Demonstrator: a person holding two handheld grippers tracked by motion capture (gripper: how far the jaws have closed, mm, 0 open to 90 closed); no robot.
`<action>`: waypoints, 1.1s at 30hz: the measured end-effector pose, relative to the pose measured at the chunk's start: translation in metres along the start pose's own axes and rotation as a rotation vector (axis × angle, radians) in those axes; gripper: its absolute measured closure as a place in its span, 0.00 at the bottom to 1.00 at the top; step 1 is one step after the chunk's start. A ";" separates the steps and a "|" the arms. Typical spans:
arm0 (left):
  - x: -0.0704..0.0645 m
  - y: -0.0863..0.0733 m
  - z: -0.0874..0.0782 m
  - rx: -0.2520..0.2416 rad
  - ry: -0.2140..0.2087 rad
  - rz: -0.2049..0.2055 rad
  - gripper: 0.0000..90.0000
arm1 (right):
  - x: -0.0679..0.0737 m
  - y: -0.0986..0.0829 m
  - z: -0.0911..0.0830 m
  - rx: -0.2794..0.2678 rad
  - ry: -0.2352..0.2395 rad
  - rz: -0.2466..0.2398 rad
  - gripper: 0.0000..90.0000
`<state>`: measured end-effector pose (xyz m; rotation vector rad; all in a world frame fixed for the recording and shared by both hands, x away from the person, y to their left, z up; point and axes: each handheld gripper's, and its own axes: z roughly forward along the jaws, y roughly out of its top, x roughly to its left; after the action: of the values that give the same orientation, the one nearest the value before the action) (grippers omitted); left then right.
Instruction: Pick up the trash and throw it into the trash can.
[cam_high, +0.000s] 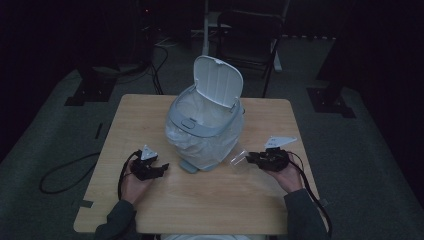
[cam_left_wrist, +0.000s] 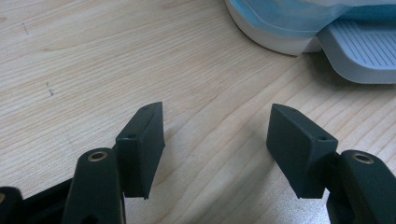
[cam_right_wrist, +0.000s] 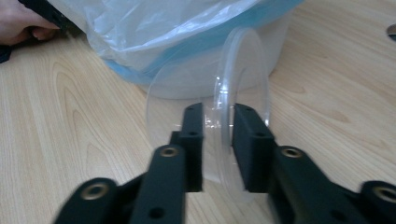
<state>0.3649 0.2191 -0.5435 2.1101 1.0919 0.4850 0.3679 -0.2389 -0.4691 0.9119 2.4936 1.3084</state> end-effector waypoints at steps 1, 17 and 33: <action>0.000 0.000 0.000 0.000 0.000 0.000 0.42 | 0.000 0.000 -0.001 -0.001 -0.002 0.001 0.89; 0.000 0.000 0.000 0.001 0.001 0.000 0.41 | -0.006 -0.003 -0.015 0.022 -0.052 -0.002 0.92; 0.000 0.000 0.001 0.002 0.000 0.002 0.40 | -0.013 -0.004 -0.036 0.000 -0.096 0.020 0.92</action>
<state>0.3654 0.2189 -0.5437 2.1131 1.0906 0.4851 0.3613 -0.2726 -0.4526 0.9781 2.4176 1.2403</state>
